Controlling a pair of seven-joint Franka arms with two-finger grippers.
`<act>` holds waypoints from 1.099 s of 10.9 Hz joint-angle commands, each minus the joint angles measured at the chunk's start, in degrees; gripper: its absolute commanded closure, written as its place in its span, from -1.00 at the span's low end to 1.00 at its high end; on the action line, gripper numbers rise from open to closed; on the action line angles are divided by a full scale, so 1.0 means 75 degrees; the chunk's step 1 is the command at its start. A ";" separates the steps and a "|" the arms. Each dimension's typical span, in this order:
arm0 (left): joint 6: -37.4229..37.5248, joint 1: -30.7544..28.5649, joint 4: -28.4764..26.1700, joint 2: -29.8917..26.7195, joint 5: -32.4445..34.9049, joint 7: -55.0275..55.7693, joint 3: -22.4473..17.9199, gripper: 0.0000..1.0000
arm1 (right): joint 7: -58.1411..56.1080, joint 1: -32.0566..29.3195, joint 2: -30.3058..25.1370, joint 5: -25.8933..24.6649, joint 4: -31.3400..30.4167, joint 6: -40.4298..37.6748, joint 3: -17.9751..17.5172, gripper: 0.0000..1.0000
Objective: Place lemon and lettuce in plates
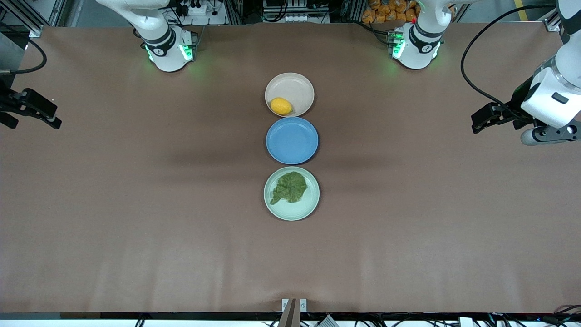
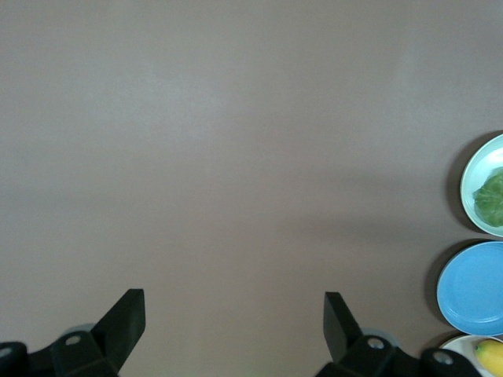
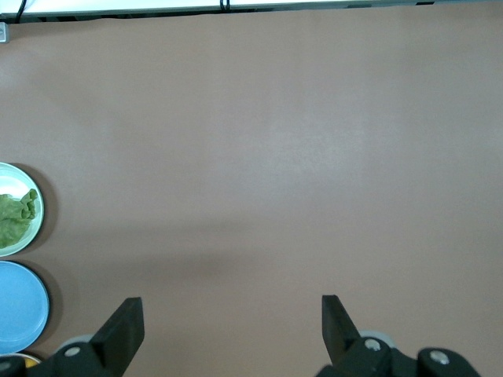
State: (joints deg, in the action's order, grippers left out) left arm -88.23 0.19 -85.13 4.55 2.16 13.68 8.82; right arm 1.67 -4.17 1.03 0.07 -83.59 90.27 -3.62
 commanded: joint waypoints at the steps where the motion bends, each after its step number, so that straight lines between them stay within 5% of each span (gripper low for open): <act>1: 0.0139 0.0291 0.0007 -0.0208 -0.0171 -0.0219 -0.0519 -1.00 | -0.0035 -0.0124 -0.0126 0.0143 0.0001 -0.0095 -0.0045 -1.00; 12: 0.0852 0.0303 0.0651 -0.0162 -0.0183 -0.0535 -0.0414 -1.00 | -0.0023 -0.0077 -0.0079 0.0143 -0.0046 0.0011 -0.0068 -1.00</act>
State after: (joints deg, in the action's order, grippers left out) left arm -84.44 2.26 -82.26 3.31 2.15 11.07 6.09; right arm 1.67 -4.20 0.92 0.38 -83.62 90.34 -3.76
